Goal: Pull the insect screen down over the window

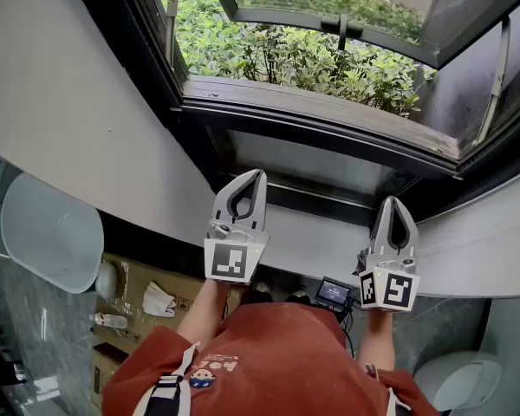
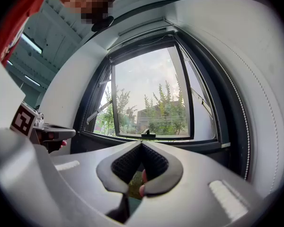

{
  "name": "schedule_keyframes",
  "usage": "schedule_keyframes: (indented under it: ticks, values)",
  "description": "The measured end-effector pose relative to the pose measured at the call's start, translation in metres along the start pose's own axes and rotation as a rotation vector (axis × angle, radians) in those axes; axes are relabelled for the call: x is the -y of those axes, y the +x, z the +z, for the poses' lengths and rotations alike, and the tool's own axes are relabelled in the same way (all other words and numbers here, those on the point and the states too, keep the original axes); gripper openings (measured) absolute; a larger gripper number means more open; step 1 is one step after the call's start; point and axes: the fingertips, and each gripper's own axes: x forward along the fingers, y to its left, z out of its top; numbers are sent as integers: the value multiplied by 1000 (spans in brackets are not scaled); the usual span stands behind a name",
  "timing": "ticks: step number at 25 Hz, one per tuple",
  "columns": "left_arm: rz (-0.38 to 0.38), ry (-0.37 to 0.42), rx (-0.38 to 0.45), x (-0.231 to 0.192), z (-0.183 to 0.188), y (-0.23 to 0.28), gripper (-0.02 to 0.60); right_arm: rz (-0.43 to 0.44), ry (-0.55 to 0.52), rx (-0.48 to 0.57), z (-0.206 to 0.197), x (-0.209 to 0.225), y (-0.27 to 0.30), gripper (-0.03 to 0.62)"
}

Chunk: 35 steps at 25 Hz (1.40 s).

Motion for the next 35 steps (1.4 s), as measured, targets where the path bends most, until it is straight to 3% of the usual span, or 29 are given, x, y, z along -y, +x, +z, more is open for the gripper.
schedule_keyframes:
  ticks: [16,27,35]
  values:
    - [-8,10,0,23,9,1,5,30,-6,26,5,8,-11,9]
    - [36,24,-21,71,19,10,5,53,27,50,6,48,-22,9]
    - [41,51,-25,81,22,18,5,58,45,41,1,59,-19,9]
